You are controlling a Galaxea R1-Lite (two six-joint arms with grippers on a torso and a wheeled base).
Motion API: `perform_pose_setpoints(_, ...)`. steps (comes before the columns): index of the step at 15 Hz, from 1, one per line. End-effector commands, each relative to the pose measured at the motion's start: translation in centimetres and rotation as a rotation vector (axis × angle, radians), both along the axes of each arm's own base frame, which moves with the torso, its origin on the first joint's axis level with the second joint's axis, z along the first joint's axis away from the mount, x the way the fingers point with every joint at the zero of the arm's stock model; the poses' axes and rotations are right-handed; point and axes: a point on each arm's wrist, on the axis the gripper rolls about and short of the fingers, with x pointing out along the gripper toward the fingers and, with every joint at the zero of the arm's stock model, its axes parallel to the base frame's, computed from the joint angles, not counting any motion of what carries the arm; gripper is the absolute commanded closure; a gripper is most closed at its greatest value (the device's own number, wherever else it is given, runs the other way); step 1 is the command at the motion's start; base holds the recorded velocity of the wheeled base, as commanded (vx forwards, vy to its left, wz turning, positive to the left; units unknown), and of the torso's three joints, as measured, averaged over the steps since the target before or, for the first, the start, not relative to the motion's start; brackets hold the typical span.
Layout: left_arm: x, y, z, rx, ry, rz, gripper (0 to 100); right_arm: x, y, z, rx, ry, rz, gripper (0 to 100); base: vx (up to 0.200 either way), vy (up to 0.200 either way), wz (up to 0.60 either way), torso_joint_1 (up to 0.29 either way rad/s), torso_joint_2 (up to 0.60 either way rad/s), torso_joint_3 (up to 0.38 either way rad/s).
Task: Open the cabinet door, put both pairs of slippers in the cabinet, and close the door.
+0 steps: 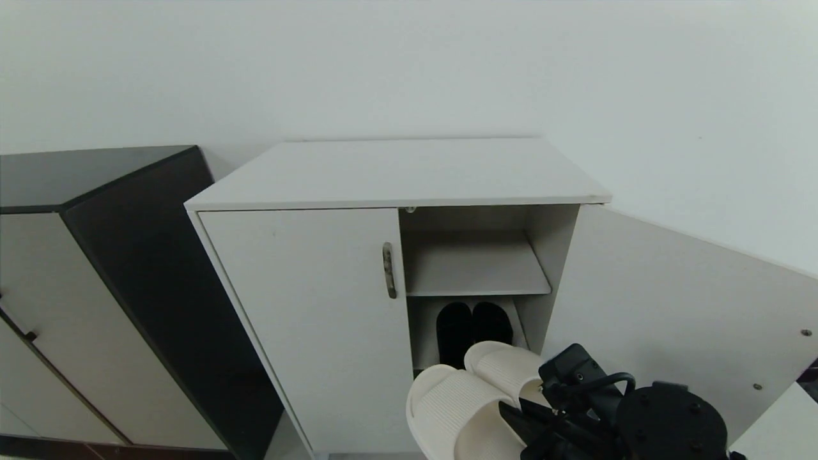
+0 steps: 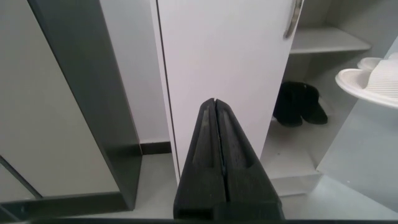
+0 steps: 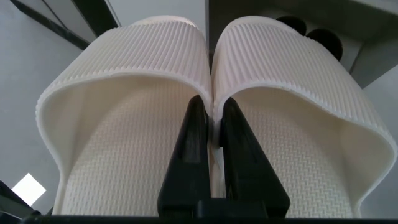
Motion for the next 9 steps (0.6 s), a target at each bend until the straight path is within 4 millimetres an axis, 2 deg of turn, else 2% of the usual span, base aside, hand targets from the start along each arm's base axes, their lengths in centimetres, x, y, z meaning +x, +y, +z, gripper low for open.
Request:
perform_pose_setpoints(1,0.01,0.00,-0.01,0.000,0.002,-0.001,100,0.01,0.03,-0.18,-0.006,0.004,0.000,100,0.000,0.000,0.00,-0.144,0.46,0.330)
perform_pose_setpoints(9,0.01,0.00,-0.01,-0.002,0.003,0.001,100,-0.06,-0.02,-0.31,-0.012,0.006,0.002,100,0.000,0.000,0.00,-0.096,0.46,0.357)
